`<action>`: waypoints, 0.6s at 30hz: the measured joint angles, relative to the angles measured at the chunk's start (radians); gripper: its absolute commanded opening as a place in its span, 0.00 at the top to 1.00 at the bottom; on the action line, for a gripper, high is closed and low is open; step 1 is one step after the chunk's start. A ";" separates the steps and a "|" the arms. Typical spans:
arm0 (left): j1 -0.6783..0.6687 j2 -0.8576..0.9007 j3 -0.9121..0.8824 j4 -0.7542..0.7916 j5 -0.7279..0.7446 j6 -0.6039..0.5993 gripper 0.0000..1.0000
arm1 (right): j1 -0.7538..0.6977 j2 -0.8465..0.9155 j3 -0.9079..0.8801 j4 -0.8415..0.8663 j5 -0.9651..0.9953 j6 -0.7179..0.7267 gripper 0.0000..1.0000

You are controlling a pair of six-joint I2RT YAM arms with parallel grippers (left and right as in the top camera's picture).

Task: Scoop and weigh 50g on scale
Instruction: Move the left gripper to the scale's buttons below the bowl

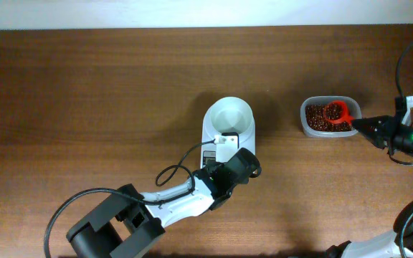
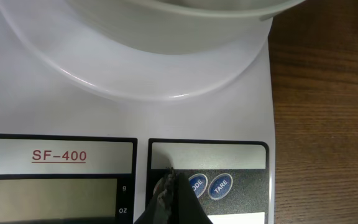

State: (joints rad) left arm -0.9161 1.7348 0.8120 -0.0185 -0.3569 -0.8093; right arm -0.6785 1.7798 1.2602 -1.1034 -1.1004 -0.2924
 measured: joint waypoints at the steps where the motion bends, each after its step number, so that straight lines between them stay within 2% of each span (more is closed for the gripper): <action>1: 0.000 0.000 0.000 0.000 0.000 0.000 1.00 | 0.000 0.000 0.000 0.000 0.001 0.000 0.96; 18: 0.000 0.005 0.000 -0.018 -0.018 -0.041 1.00 | 0.000 0.000 0.000 0.000 0.003 0.000 0.96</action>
State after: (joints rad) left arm -0.9165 1.7397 0.8120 -0.0364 -0.3748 -0.8505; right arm -0.6785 1.7798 1.2602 -1.1034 -1.0969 -0.2924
